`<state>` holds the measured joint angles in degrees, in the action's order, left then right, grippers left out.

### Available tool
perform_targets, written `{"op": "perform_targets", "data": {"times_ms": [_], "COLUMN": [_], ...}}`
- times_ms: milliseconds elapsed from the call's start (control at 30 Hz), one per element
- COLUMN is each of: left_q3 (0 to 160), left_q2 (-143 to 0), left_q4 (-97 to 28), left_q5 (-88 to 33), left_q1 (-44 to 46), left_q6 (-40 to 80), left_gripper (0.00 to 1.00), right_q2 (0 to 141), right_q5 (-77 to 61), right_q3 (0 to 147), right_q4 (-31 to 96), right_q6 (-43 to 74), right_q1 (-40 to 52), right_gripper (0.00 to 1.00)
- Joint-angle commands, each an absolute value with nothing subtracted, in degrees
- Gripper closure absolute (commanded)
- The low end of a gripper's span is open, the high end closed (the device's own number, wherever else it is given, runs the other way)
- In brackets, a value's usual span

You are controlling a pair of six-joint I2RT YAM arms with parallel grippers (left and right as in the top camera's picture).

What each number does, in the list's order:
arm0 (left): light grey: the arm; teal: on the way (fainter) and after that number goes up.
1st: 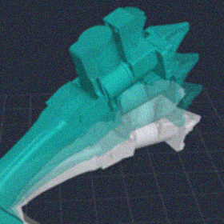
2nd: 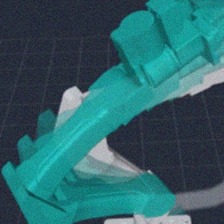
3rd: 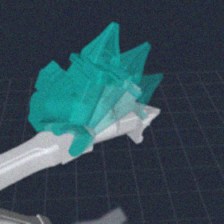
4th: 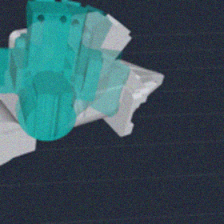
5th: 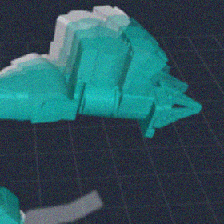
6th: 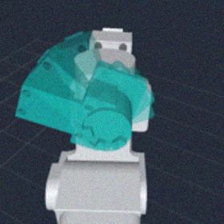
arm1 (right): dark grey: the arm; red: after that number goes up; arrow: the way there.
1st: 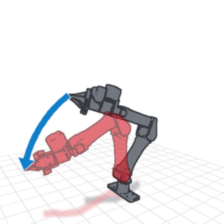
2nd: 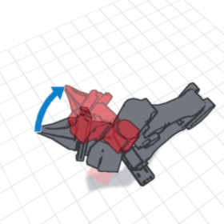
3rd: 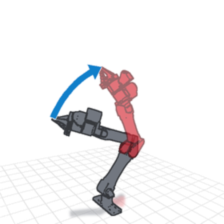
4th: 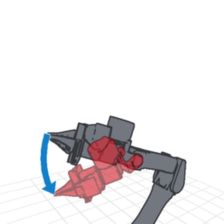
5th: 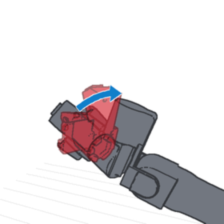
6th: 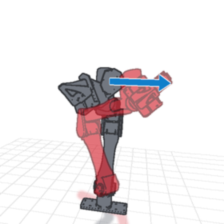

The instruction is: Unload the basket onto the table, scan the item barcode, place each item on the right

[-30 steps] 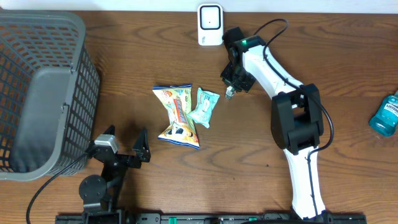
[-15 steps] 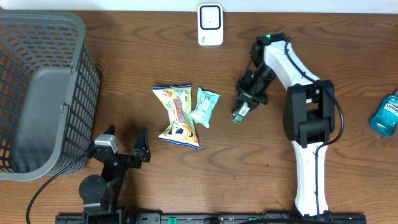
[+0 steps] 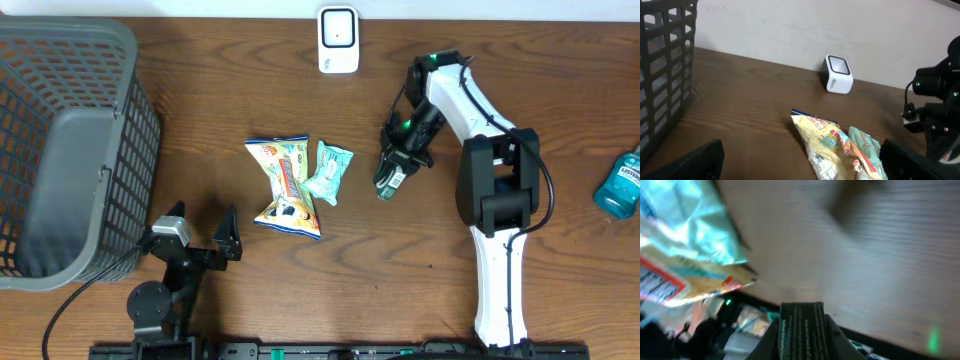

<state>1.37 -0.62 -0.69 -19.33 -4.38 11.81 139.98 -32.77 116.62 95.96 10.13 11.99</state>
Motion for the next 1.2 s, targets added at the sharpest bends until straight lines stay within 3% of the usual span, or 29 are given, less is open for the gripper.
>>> {"op": "perform_targets", "data": {"times_ms": [0, 233, 700, 833, 1033, 1167], "left_q3": [0.3, 0.3, 0.3, 0.3, 0.3, 0.3], "left_q2": [-0.2, -0.2, -0.2, -0.2, -0.2, -0.2], "left_q4": [-2.5, -2.5, -2.5, -2.5, -2.5, -2.5], "left_q5": [-19.9, -19.9, -19.9, -19.9, -19.9, -19.9], "left_q1": [-4.2, -4.2, -4.2, -4.2, -4.2, -4.2], "left_q6": [11.7, 11.7, 11.7, 11.7, 11.7, 11.7], "left_gripper": [0.02, 0.02, 0.02, 0.02, 0.02, 0.02], "right_q2": [136.5, 126.7, 127.2, 130.5, 136.8, 140.8], "right_q5": [-19.5, -0.7, 41.5, 44.9, 44.9, 44.9], "right_q3": [122.4, 126.6, 126.3, 126.3, 126.3, 126.3], "right_q4": [96.0, 88.3, 50.1, 37.9, 17.8, 3.4], "right_q6": [20.1, 30.9, 29.6, 22.9, 11.8, 5.4], "right_q1": [12.3, 15.9, 30.1, 30.6, 30.2, 29.9], "right_gripper": [0.99, 0.99, 0.99, 0.98, 0.87, 0.84]}}
